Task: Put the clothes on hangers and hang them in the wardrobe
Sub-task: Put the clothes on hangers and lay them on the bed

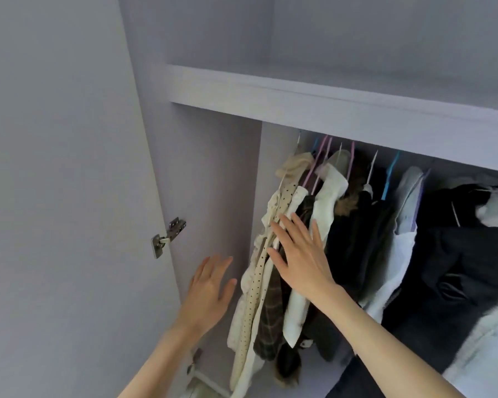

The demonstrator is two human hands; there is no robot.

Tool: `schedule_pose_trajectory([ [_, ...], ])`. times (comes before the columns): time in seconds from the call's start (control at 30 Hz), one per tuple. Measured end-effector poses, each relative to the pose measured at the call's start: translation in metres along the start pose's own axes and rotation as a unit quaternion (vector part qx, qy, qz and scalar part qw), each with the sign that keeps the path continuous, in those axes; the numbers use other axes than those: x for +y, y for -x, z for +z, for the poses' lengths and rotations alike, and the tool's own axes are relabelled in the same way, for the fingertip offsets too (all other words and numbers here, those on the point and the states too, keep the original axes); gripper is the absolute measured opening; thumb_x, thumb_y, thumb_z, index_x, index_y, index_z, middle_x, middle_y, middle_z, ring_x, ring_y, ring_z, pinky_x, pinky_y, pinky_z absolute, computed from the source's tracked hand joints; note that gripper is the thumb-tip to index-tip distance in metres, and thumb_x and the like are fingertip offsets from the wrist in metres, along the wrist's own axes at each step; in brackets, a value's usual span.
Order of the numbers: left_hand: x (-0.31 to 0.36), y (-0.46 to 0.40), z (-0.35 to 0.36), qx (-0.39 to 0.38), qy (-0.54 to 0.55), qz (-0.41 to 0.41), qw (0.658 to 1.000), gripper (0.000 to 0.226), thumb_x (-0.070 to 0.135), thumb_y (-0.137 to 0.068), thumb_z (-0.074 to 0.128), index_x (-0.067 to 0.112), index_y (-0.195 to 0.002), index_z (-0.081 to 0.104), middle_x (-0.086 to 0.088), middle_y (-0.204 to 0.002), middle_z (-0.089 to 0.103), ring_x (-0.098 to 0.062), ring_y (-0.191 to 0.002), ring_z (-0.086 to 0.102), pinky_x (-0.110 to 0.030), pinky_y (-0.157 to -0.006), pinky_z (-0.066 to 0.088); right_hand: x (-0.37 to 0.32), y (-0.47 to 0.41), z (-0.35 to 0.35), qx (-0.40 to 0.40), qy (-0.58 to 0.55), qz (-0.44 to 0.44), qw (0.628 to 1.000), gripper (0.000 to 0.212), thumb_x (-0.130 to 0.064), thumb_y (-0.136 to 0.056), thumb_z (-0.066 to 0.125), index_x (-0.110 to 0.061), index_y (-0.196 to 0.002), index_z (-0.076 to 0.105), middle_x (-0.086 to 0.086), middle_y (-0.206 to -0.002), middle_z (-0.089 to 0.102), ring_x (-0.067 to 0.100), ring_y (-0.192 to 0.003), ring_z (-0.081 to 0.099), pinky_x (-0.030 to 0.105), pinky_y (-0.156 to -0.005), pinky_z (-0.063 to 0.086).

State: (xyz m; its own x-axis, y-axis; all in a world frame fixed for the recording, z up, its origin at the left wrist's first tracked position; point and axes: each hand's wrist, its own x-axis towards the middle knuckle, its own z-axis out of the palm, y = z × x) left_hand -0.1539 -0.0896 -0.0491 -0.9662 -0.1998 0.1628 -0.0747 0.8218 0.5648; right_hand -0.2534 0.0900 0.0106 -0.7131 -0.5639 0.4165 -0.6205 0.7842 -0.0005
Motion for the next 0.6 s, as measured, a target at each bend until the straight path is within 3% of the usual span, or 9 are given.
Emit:
schedule_pose_trajectory([
  [0.07,0.012,-0.028,-0.001,0.014,0.031,0.007,0.999,0.062,0.056,-0.089,0.030,0.020,-0.139,0.038,-0.004,-0.145,0.036,-0.021,-0.138,0.024,-0.026,-0.110,0.017,0.013,-0.023,0.008,-0.017,0.012,-0.010,1.000,0.056,-0.047,-0.092,0.025,-0.018,-0.132,0.051,0.005,-0.141,0.046,0.026,-0.135,0.035,0.052,-0.108,0.017],
  [0.13,0.022,-0.053,-0.001,0.033,0.065,0.015,0.997,0.043,0.033,-0.096,0.044,0.016,-0.135,0.043,-0.002,-0.139,0.042,-0.018,-0.132,0.034,-0.015,-0.102,0.018,0.024,-0.033,0.017,-0.028,0.031,-0.011,0.999,0.053,-0.048,-0.090,0.028,-0.020,-0.126,0.057,0.003,-0.138,0.050,0.027,-0.133,0.040,0.056,-0.104,0.024],
  [0.2,0.033,-0.079,-0.001,0.034,0.109,0.012,0.993,0.038,0.023,-0.097,0.045,0.015,-0.133,0.046,-0.002,-0.136,0.046,-0.016,-0.127,0.040,-0.009,-0.096,0.019,0.034,-0.035,0.023,-0.030,0.042,-0.020,0.998,0.048,-0.047,-0.090,0.032,-0.022,-0.120,0.061,0.001,-0.135,0.053,0.026,-0.131,0.042,0.059,-0.103,0.028],
  [0.33,0.059,-0.137,-0.002,0.000,0.200,-0.027,0.979,0.040,0.029,-0.099,0.040,0.017,-0.136,0.042,0.000,-0.138,0.047,-0.017,-0.127,0.042,-0.019,-0.101,0.029,0.050,-0.035,0.025,0.029,0.020,-0.047,0.998,0.036,-0.045,-0.091,0.038,-0.023,-0.105,0.063,0.000,-0.125,0.058,0.024,-0.131,0.040,0.056,-0.107,0.022],
  [0.43,0.084,-0.177,-0.003,-0.056,0.231,-0.019,0.971,0.044,0.033,-0.098,0.040,0.018,-0.140,0.037,0.000,-0.136,0.048,-0.016,-0.126,0.044,-0.017,-0.094,0.032,0.058,-0.036,0.025,0.067,0.003,-0.056,0.996,0.033,-0.042,-0.093,0.038,-0.023,-0.099,0.064,0.000,-0.125,0.057,0.023,-0.133,0.036,0.055,-0.107,0.022],
  [0.53,0.104,-0.202,-0.004,-0.094,0.276,-0.017,0.957,0.038,0.027,-0.096,0.049,0.016,-0.131,0.046,-0.002,-0.116,0.057,-0.012,-0.106,0.052,-0.010,-0.081,0.039,0.064,-0.039,0.027,0.082,0.004,-0.057,0.995,0.034,-0.041,-0.094,0.038,-0.021,-0.094,0.066,0.001,-0.127,0.057,0.021,-0.134,0.034,0.054,-0.108,0.022],
  [0.6,0.109,-0.213,-0.002,-0.089,0.311,-0.019,0.946,0.015,0.019,-0.094,0.053,0.016,-0.108,0.058,0.000,-0.093,0.060,-0.011,-0.088,0.054,-0.004,-0.063,0.040,0.068,-0.041,0.027,0.086,0.004,-0.060,0.994,0.033,-0.039,-0.094,0.040,-0.020,-0.093,0.066,0.000,-0.124,0.059,0.020,-0.133,0.037,0.054,-0.108,0.023],
])
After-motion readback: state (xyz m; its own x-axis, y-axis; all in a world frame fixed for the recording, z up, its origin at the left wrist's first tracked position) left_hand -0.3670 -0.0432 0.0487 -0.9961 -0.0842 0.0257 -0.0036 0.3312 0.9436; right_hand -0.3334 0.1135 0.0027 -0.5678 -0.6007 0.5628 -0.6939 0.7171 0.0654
